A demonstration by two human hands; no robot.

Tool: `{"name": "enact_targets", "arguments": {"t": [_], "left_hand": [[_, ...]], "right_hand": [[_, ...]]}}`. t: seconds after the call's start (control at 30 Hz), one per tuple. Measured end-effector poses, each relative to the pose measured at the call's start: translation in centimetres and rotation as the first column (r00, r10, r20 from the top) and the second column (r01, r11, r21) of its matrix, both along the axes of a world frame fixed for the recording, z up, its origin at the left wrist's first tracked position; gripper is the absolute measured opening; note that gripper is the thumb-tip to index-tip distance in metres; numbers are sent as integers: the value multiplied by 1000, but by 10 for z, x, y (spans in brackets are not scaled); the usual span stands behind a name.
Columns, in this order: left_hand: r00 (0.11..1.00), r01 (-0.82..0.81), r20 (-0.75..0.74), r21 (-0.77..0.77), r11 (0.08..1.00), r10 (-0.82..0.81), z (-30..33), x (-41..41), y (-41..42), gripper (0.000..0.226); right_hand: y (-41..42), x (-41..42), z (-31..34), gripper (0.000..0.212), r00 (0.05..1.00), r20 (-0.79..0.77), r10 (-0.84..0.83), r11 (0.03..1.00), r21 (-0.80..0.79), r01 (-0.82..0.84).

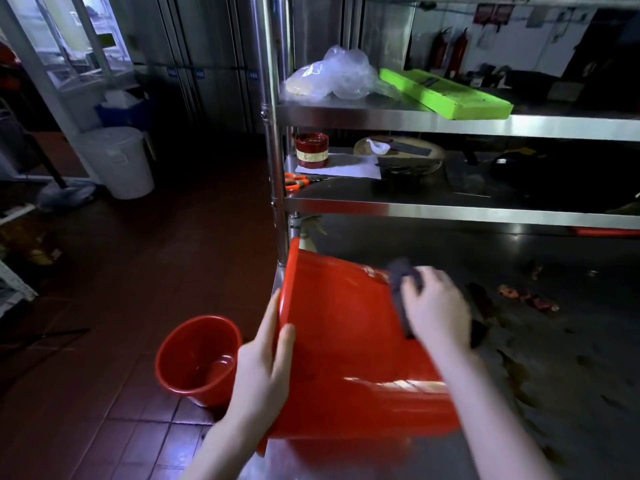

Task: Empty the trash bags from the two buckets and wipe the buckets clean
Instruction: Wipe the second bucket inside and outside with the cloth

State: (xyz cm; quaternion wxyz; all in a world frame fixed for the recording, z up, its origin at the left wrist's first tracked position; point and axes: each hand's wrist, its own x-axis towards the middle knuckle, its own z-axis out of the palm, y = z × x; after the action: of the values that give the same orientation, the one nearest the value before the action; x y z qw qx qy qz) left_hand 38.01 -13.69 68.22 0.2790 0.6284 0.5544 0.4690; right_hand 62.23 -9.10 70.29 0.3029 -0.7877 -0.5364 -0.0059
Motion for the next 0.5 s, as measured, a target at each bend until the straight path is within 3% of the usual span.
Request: {"name": "enact_targets", "arguments": {"t": [0.03, 0.1, 0.2, 0.27, 0.33, 0.4, 0.5], "left_hand": [[1000, 2, -13, 2, 1000, -2, -4, -1, -5, 45], [999, 10, -38, 4, 1000, -9, -8, -2, -5, 49], [998, 0, -65, 9, 1000, 1, -3, 2, 11, 47], [997, -15, -71, 46, 999, 19, -2, 6, 17, 49], [999, -12, -43, 81, 997, 15, -8, 11, 15, 52], [998, 1, -65, 93, 996, 5, -18, 13, 5, 51], [997, 18, -71, 71, 997, -13, -31, 5, -14, 54]], "right_hand": [[6, 15, 5, 30, 992, -20, -122, 987, -112, 120], [17, 13, 10, 31, 992, 2, -128, 976, -176, 127], [17, -55, 12, 29, 979, 6, 205, 976, 67, -205], [2, -104, 11, 34, 906, 60, 418, 889, 179, -422], [-8, -114, 7, 39, 856, 115, 504, 830, 210, -517], [-9, -83, 1, 39, 888, 112, 446, 858, 230, -460], [-2, -6, -6, 33, 997, 54, 58, 993, 98, -63]]}}
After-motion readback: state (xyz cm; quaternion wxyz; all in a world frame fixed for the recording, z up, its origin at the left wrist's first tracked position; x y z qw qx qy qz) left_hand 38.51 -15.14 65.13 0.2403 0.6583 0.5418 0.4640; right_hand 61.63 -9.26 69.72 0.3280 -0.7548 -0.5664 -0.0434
